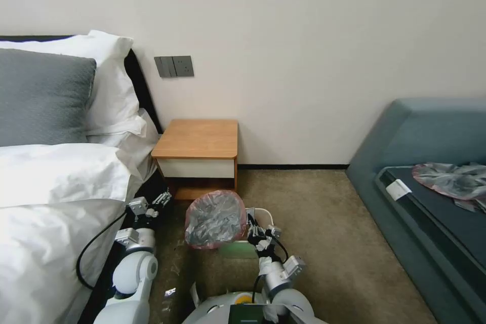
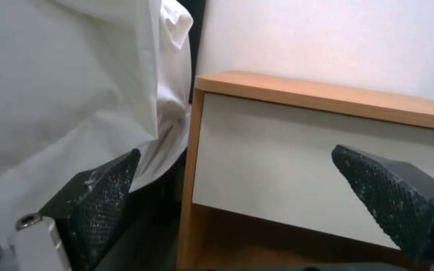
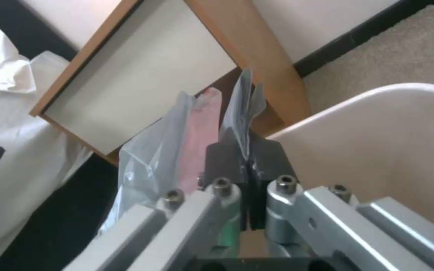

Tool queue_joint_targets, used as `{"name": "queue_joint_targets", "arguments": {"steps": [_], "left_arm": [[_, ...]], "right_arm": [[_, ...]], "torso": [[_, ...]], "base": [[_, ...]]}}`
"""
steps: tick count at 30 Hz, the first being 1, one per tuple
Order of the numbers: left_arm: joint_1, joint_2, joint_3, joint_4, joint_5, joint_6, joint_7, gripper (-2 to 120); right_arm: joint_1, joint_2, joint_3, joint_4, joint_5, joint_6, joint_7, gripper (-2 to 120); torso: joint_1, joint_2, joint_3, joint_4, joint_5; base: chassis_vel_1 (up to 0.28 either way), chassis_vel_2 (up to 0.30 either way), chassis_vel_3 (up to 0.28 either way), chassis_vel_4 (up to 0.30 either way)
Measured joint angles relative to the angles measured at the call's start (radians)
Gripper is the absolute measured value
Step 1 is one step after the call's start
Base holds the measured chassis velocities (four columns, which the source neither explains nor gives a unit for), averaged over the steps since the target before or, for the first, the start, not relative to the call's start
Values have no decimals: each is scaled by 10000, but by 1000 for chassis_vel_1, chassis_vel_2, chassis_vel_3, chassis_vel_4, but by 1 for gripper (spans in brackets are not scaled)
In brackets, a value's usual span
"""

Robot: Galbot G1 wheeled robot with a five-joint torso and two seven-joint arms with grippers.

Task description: Pick up the garbage bag from the table and place it over the trash can.

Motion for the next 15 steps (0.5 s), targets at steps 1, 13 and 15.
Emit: {"name": "queue_joint_targets", "arguments": {"steps": [1, 13, 15], "left_arm": [[0, 0, 0, 0, 2, -1, 1, 98], [100, 41, 121, -33, 48, -4, 9, 98], [163, 75, 213, -62, 73, 0, 7, 98]], "right_arm": [[-21, -28, 34, 0, -3, -6, 13, 10], [-628, -594, 766, 290, -250, -225, 467, 52], [-733, -696, 986, 388, -277, -228, 476, 60]], "torso": [[0, 0, 0, 0, 0], [1, 0, 0, 0, 1], [1, 0, 0, 0, 0]], "base": [[0, 0, 0, 0], [0, 0, 0, 0], [0, 0, 0, 0]]}}
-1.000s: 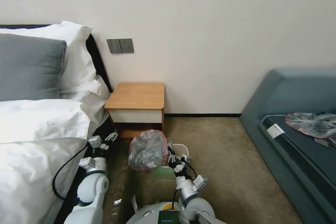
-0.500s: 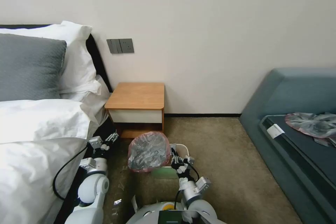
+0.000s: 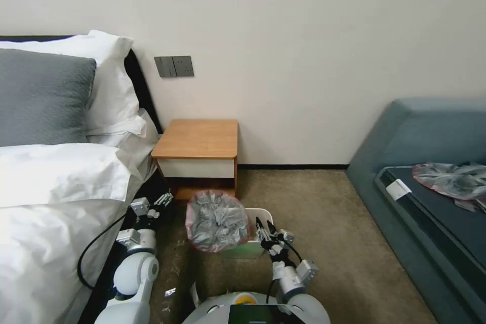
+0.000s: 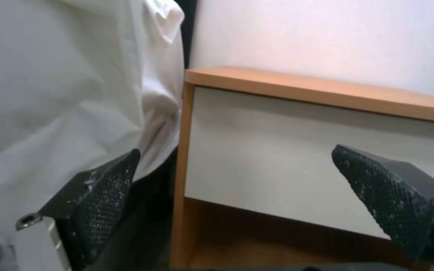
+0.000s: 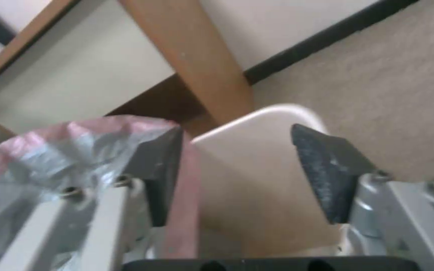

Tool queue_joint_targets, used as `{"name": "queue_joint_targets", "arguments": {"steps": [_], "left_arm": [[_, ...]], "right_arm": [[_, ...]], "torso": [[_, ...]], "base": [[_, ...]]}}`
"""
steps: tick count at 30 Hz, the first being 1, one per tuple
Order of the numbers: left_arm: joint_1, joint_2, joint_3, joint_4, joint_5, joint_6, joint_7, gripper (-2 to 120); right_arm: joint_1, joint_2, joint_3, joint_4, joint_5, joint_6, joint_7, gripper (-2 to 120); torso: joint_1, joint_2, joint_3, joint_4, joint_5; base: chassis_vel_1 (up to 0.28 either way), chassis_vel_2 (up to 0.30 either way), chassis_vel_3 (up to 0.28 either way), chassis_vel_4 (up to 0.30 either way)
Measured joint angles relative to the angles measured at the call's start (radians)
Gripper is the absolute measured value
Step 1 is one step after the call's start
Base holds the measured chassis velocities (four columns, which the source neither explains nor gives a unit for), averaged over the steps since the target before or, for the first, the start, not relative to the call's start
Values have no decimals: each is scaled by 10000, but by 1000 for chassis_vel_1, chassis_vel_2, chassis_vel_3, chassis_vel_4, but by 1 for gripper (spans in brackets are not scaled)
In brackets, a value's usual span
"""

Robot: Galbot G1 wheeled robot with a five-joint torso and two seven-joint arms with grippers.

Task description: Pick up the garbage bag from the table and place it over the trash can.

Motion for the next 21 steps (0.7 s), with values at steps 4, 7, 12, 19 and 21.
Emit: {"name": "queue_joint_targets", "arguments": {"steps": [4, 7, 12, 19, 21], "left_arm": [[298, 230, 289, -320, -133, 286, -1, 98], [569, 381, 513, -807, -487, 686, 49, 99], [1130, 741, 948, -2162, -1793, 2008, 173, 99], [2043, 1227, 1754, -3981, -3542, 3816, 359, 96], [2237, 1239, 1968, -3936, -3292, 3637, 727, 96]], "right_arm": [[-160, -106, 627, 246, -7, 29, -61, 75], [-190, -91, 1065, 389, -6, 94, -175, 86], [-172, -6, 1700, 446, 8, 209, -384, 98], [-306, 66, 2246, 523, 79, 407, -697, 100], [-364, 119, 2280, 523, 78, 476, -762, 100]], "torso": [[0, 0, 0, -1, 0], [0, 0, 1, 1, 0], [0, 0, 0, 0, 2], [0, 0, 0, 0, 1], [-1, 1, 0, 0, 0]], "base": [[0, 0, 0, 0], [0, 0, 0, 0], [0, 0, 0, 0], [0, 0, 0, 0], [0, 0, 0, 0]]}}
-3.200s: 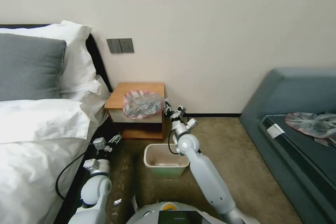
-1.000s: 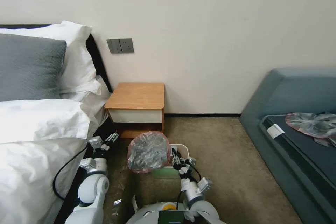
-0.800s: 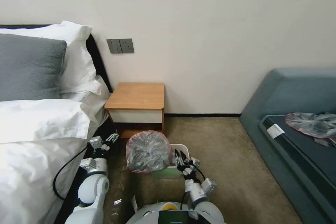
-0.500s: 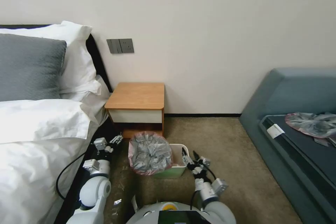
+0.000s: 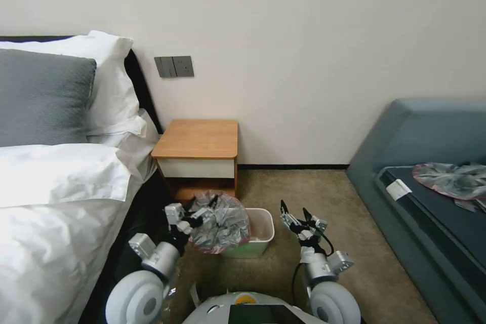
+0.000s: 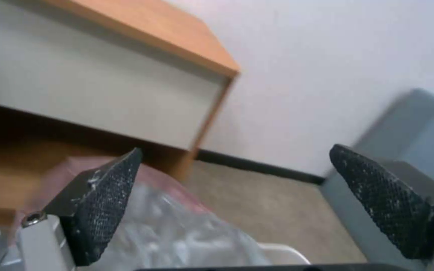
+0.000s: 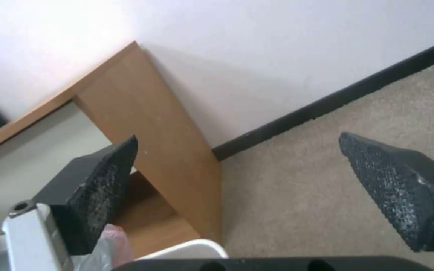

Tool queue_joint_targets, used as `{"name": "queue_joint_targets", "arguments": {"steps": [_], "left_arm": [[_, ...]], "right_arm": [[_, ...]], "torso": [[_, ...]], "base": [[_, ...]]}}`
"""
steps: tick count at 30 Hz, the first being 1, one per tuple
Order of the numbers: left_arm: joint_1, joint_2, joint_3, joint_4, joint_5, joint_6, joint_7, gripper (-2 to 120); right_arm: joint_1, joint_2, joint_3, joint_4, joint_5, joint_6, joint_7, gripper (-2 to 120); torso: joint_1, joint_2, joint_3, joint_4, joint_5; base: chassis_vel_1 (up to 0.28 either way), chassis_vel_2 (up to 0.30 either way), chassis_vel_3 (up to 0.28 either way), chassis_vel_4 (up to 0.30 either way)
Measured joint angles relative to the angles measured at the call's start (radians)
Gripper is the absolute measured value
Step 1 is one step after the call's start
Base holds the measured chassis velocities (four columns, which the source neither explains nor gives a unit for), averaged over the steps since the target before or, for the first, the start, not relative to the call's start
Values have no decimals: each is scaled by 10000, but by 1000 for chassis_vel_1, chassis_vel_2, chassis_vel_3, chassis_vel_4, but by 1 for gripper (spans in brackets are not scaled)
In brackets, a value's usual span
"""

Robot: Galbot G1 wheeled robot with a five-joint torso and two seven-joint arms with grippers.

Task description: Pick up the garbage bag from the table and place it over the trash can.

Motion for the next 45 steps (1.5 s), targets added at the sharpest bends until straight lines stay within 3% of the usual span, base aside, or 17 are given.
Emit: {"name": "queue_joint_targets", "arguments": {"steps": [3, 11, 17, 24, 27, 35, 45], "left_arm": [[144, -10, 233, 145, 371, -139, 162, 96], [45, -93, 540, 814, 967, -6, -271, 97], [-296, -197, 528, 1028, 1231, 1232, -967, 100], [-527, -249, 487, 1416, 1469, 1905, -1001, 99], [-674, -271, 455, 1638, 1836, 2199, -928, 97], [-768, -408, 436, 1807, 2282, 2285, -990, 97], [-808, -631, 291, 1959, 2998, 2351, -1181, 94]], "right_arm": [[-23, 40, 10, 7, -3, 46, -47, 100], [56, 56, -62, 169, -17, 58, -74, 100], [-10, 39, -67, 366, -156, 61, -70, 100], [-354, 208, 126, 693, -1036, 442, 8, 100], [-578, 441, 439, 827, -2053, 993, -15, 100], [-599, 837, 1117, 845, -3857, 2343, 75, 100], [-569, 1338, 1371, 1624, -3765, 2467, 1139, 100]], "torso": [[0, -1, 0, 0, -1], [0, -1, 0, 0, -2], [0, -2, 0, 0, 0], [0, -2, 0, 0, -1], [0, -2, 0, 0, -1], [0, -2, 0, 0, -1], [0, -2, -1, -1, -1]], "base": [[0, 0, 0, 0], [0, 0, 0, 0], [0, 0, 0, 0], [0, 0, 0, 0], [0, 0, 0, 0], [0, 0, 0, 0], [0, 0, 0, 0]]}}
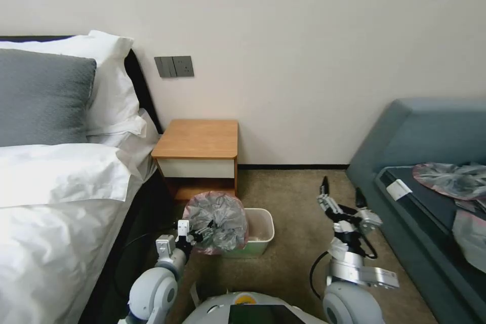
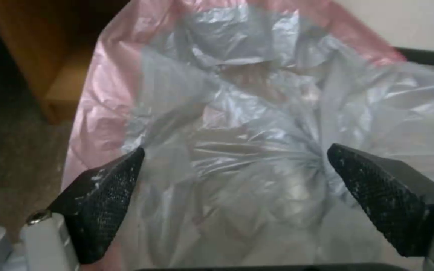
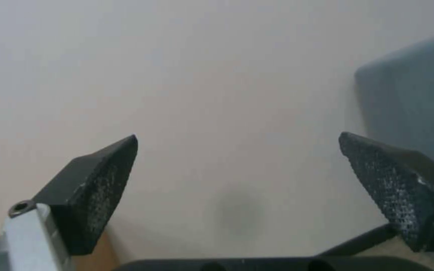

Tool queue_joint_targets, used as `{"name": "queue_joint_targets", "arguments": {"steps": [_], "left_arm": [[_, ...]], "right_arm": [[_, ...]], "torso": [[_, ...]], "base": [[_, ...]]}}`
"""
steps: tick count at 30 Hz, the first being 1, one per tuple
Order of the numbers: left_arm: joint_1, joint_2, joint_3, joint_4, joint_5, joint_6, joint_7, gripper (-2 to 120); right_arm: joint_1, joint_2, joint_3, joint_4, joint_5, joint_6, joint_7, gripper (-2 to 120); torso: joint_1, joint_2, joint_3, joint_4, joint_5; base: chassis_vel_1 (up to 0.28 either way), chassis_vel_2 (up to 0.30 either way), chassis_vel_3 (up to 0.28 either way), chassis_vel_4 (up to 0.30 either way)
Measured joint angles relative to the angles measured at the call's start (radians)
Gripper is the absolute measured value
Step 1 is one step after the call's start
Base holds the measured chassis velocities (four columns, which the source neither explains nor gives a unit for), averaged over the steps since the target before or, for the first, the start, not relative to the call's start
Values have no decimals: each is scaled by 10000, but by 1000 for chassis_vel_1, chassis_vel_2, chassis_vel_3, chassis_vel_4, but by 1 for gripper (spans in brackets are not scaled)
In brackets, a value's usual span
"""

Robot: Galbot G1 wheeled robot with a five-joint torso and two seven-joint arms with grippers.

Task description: Pick up the garbage bag from the table and place it over the trash can.

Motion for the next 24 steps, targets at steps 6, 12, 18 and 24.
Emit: {"name": "queue_joint_targets", "arguments": {"steps": [6, 12, 18, 24], "left_arm": [[-16, -116, -21, 144, 74, 137, 48, 93], [-171, -229, 94, 319, 73, 381, 287, 93], [-359, -259, 183, 563, 92, 485, 340, 92], [-610, -311, 197, 769, 120, 544, 338, 91]], "right_arm": [[94, -52, 55, 450, 67, -179, 269, 100], [241, -111, -7, 339, 237, -373, 327, 100], [345, -84, -15, 201, 272, -394, 355, 100], [399, -90, -26, 165, 278, -411, 370, 100]], "torso": [[0, 0, 0, 1, 0], [0, 1, 1, 1, 1], [0, 0, 1, 1, 0], [0, 0, 1, 1, 0]], "base": [[0, 0, 0, 0], [0, 0, 0, 0], [0, 0, 0, 0], [0, 0, 0, 0]]}}
